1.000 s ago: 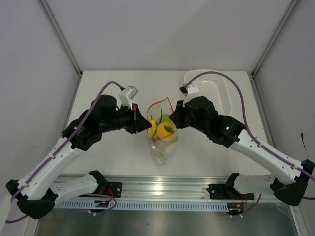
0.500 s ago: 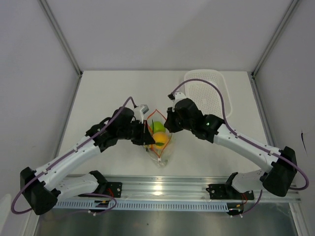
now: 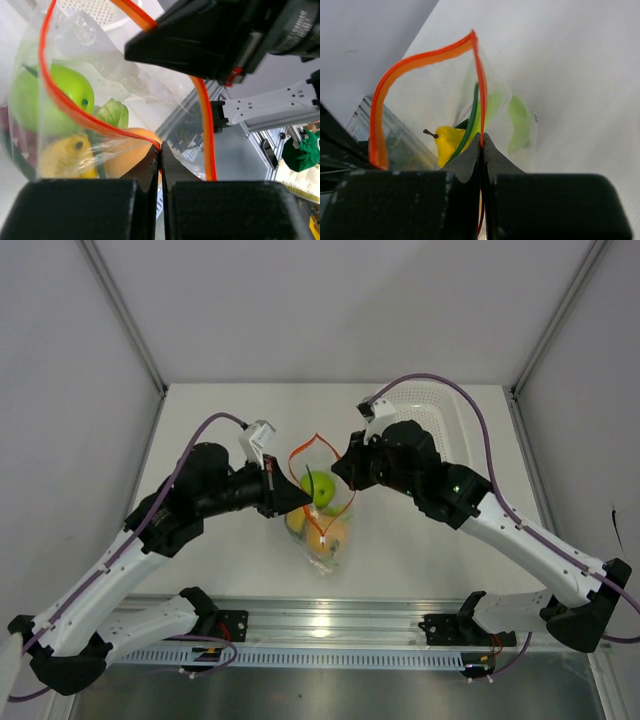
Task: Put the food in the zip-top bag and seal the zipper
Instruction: Adjust the zipper food storage bag at the center of the board.
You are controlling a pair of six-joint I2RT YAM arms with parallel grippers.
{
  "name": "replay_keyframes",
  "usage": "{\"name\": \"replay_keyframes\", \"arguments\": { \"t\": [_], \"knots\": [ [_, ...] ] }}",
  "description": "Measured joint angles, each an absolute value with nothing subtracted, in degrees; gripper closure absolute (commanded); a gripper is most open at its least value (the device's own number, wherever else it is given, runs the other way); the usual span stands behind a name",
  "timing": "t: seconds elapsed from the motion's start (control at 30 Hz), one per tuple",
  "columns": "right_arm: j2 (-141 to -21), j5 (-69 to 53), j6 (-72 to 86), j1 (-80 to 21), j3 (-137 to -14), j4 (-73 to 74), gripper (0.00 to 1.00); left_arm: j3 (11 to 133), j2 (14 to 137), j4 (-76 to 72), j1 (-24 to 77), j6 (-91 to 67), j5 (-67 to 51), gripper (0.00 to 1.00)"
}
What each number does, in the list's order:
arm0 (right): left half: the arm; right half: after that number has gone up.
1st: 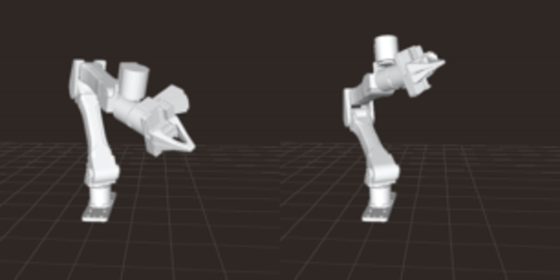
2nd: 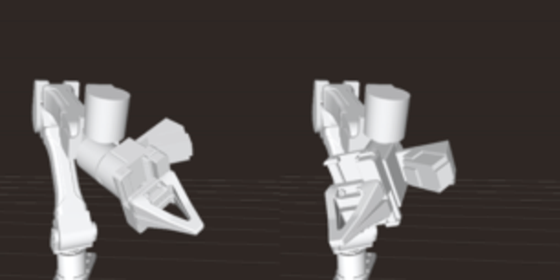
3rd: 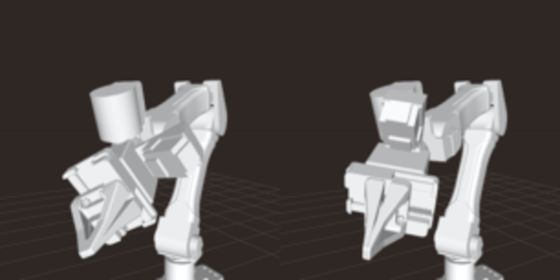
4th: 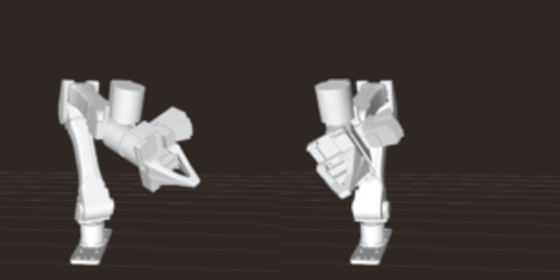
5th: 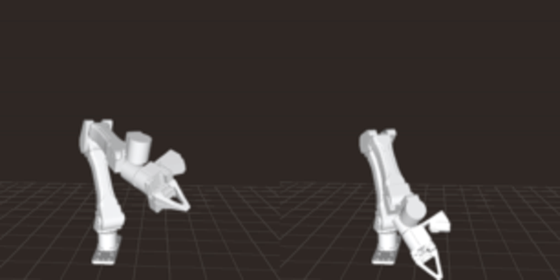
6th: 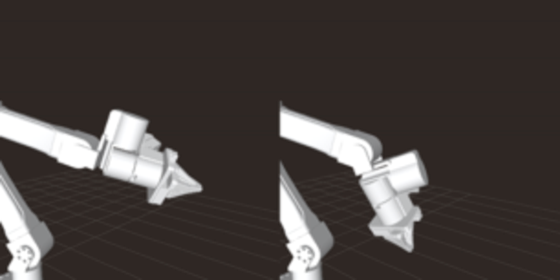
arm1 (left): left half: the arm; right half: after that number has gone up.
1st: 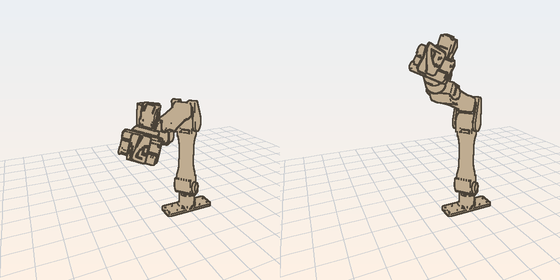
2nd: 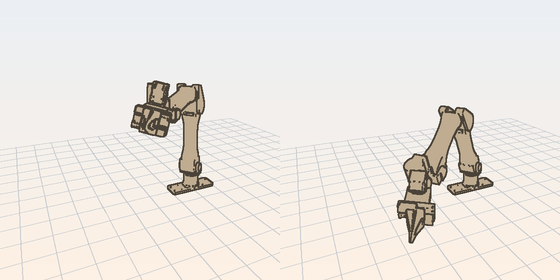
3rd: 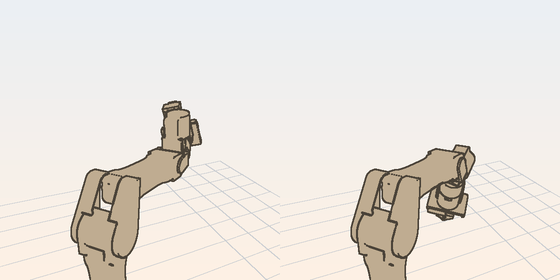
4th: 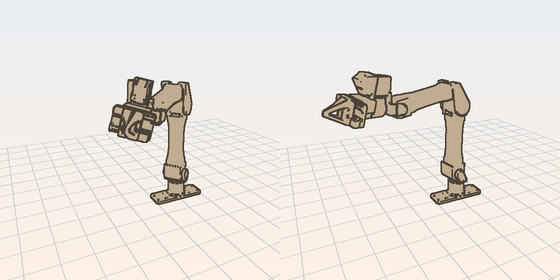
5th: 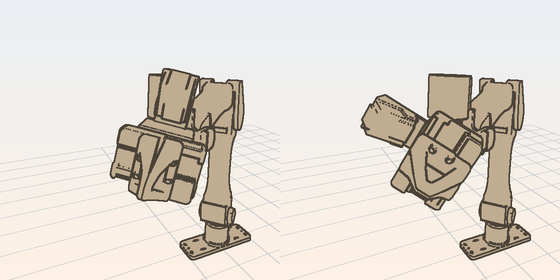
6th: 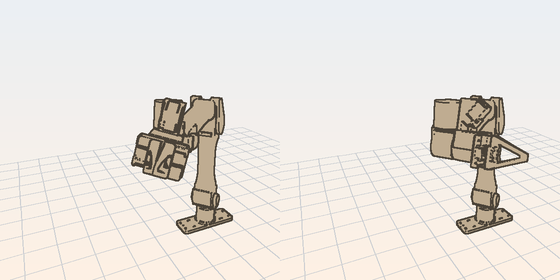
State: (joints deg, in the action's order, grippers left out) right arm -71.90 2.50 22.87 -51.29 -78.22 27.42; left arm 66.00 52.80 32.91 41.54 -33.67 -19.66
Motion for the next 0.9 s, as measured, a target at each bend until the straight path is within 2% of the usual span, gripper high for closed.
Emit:
{"name": "replay_keyframes", "arguments": {
  "t": [0.3, 0.4, 0.63, 0.9],
  "knots": [
    [-72.1, 0.7, 26.5, -51.3, -66.0, 25.1, 1.0, 52.1, 60.2, 30.1, 41.5, -35.1, -19.7, 0.99],
    [-72.6, 0.5, 27.0, -51.5, -65.5, 25.0, 1.0, 52.8, 61.1, 31.0, 41.5, -35.0, -19.7, 0.99],
    [-71.9, 1.3, 26.9, -52.1, -69.3, 26.0, 1.0, 62.7, 60.3, 32.5, 41.5, -34.6, -19.8, 0.99],
    [-70.3, 1.4, 26.5, -52.0, -69.8, 25.8, 0.94, 60.6, 55.1, 30.9, 41.5, -35.2, -20.2, 0.99]
  ]
}}
